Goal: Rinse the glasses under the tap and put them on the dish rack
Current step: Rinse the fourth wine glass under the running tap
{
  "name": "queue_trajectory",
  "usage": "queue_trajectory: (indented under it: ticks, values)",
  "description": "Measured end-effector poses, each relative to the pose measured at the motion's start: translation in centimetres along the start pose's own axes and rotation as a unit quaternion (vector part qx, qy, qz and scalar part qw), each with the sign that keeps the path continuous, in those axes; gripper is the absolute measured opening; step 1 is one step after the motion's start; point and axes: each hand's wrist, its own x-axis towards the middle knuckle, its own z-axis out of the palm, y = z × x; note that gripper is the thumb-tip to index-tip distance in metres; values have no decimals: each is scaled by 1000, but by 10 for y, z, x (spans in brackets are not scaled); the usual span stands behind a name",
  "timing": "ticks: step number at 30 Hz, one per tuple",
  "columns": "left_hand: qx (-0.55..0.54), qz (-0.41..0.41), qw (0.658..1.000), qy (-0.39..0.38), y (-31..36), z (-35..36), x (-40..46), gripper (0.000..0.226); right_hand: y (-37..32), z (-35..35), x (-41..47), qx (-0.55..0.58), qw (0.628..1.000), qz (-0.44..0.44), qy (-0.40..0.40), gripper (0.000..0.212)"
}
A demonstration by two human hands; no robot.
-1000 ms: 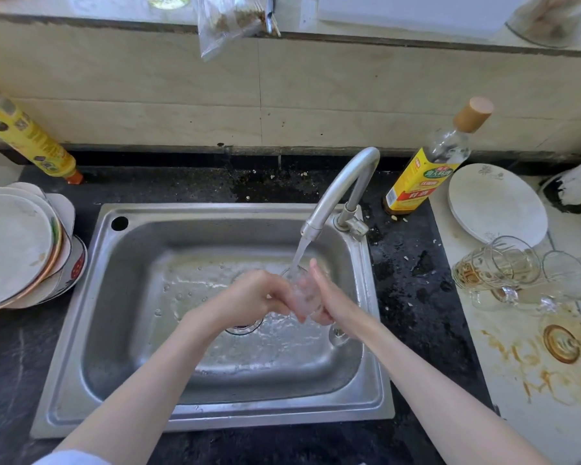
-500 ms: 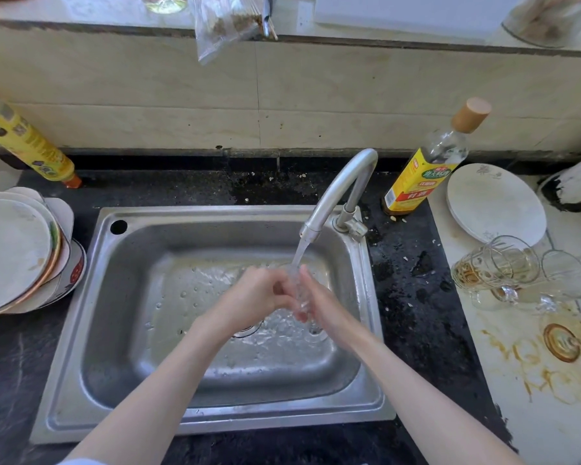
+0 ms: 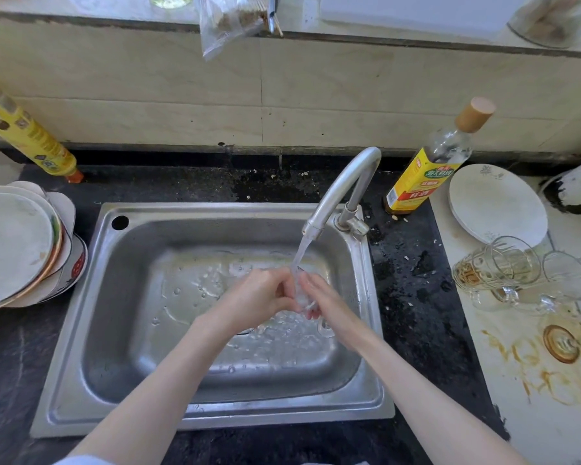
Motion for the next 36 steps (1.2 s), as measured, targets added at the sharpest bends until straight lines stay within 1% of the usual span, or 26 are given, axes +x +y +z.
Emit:
queue_trajectory:
  ticks: [1,3,4,5,6,8,11,12,13,14,16,17,18,19,20,22,23,24,26,27,30,32,34,36]
  values:
    - [-6,4,1000,-22,2,0,-1,28,1,0,0,-1,1000,3,2,46]
    - [-23,28,994,-106,7,-1,-5,13,-2,0,0,-1,1000,21,0,51]
    - [-27,44,989,-138,9,-2,-6,11,-6,1,-1,7,999,39,-3,54]
    - [-21,52,987,-151,8,-3,-6,13,-9,0,-1,14,998,53,-9,56]
    - [-10,54,988,-146,7,-5,-4,16,-10,0,0,26,998,55,-18,58]
    - [10,40,995,-86,2,-7,0,19,-11,-1,1,35,998,33,-37,58]
    - [-28,-12,999,23,0,-4,2,24,-10,-4,1,5,999,-9,-35,40]
    - [-41,-16,998,39,1,-4,2,22,-11,-4,-1,-9,1000,-16,-24,32]
    - [-43,-10,998,35,2,-4,2,20,-10,-5,0,-16,1000,-20,-17,27]
    - [-43,4,999,9,2,-6,1,17,-9,-6,-1,-13,1000,-19,-15,27]
    - [-16,31,997,-69,1,-11,0,11,-9,-7,-1,-6,1000,1,-19,45]
    - [8,35,994,-99,0,-13,0,12,-8,-8,1,-8,1000,20,-17,56]
    - [23,33,993,-114,-1,-14,-1,13,-9,-8,1,-11,999,43,-18,62]
    - [25,28,993,-112,-1,-15,-1,13,-7,-9,3,-13,998,62,-26,67]
    - [14,22,995,-98,-1,-15,-2,12,-6,-8,3,-15,997,72,-39,70]
    - [-10,12,998,-57,-3,-12,-1,15,0,-7,7,-41,996,58,-46,74]
    - [-13,5,999,-35,-3,-10,-1,20,0,-7,6,-59,997,49,-33,69]
    - [-15,-4,1000,-11,-4,-7,-2,26,-3,-6,4,-69,997,40,-19,58]
    - [-33,-12,999,35,-4,-1,-3,33,-7,-5,0,-63,998,23,-16,35]
    - [-46,-4,997,56,-2,2,-4,33,-8,-5,0,-52,998,21,-13,34]
    - [-62,58,989,122,-1,3,-7,24,-6,-2,2,28,1000,0,4,56]
    - [-70,79,981,162,-4,2,-8,19,-2,1,7,78,997,-9,6,66]
    - [-109,57,978,167,-6,1,-10,20,-4,4,10,108,994,-22,-11,66]
    - [-163,26,977,136,-8,6,-13,21,-6,6,11,121,991,-40,-29,63]
